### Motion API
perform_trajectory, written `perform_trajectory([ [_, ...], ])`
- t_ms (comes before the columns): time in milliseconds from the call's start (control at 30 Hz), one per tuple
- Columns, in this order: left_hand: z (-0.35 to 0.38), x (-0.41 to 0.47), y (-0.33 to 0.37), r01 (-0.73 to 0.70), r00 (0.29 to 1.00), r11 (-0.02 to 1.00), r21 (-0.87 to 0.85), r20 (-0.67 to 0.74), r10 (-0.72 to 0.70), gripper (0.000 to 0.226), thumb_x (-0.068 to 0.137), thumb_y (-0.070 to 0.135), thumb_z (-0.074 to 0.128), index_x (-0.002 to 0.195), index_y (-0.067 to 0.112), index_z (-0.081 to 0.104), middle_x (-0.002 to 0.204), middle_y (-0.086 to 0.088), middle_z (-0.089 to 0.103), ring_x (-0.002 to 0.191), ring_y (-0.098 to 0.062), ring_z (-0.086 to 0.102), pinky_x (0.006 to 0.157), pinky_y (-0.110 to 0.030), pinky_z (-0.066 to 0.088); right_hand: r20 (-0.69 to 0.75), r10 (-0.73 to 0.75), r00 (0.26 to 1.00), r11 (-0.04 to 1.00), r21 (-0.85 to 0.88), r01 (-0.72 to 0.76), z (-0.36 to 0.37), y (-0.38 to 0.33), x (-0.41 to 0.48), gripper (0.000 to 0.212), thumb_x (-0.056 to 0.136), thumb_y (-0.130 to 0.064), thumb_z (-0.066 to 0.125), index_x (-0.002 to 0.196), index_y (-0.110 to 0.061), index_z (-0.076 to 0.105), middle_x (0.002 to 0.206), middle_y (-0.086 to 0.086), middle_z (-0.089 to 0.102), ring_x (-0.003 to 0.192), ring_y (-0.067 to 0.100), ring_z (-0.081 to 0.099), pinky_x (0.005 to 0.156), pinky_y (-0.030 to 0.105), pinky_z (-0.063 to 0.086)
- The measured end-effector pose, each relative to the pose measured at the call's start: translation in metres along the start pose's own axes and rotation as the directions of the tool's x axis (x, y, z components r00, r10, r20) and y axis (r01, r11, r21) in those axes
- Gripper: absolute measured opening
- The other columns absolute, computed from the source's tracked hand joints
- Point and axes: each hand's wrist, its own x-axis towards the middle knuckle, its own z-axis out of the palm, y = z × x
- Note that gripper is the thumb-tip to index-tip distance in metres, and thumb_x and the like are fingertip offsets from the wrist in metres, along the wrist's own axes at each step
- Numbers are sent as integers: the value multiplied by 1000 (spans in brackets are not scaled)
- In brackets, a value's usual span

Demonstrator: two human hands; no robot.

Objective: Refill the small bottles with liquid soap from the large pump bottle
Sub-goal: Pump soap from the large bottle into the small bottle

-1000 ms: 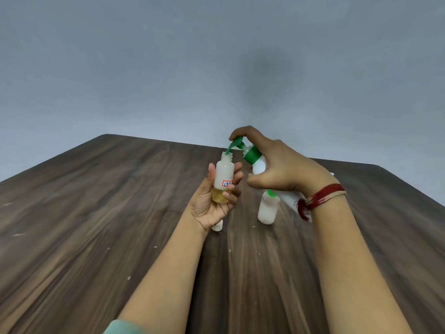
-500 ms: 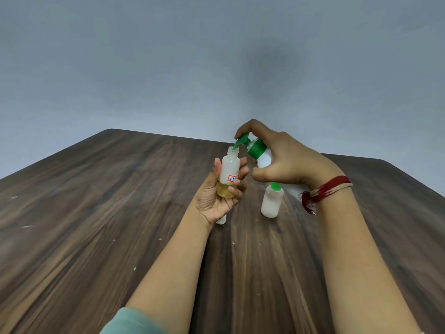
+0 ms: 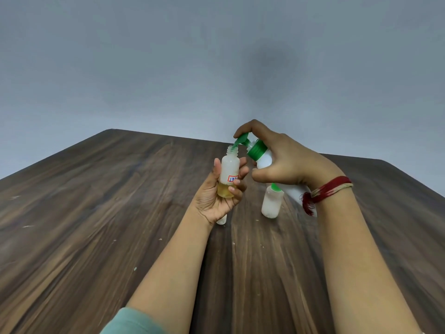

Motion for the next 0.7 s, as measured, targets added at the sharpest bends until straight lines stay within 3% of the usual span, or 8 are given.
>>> perform_trajectory([
  [233,-2,1,0,5,1000,1000,-20,15,-4,57,63,24,88,109,-5,68,92,-18,71,65,-16,65,52,-21,55,-8,9,1000,1000,3,-9,0,1,1,62,74,-8,65,125,-34,42,74,-7,54,64,12,48,56,13,39],
  [400,-1,0,2,1,1000,999,-42,22,-1,57,65,23,87,110,-5,68,93,-19,71,66,-17,65,53,-22,55,-5,5,1000,1000,-11,-5,0,1,1,72,74,-9,65,133,-40,38,74,-15,50,66,13,49,58,12,39],
  [700,1,0,0,0,1000,1000,-7,1,0,57,61,24,90,106,-5,69,90,-18,71,64,-16,65,51,-21,55,-4,-15,1000,1000,0,15,0,1,0,60,72,-15,66,123,-35,43,80,-7,58,68,14,51,59,15,40],
])
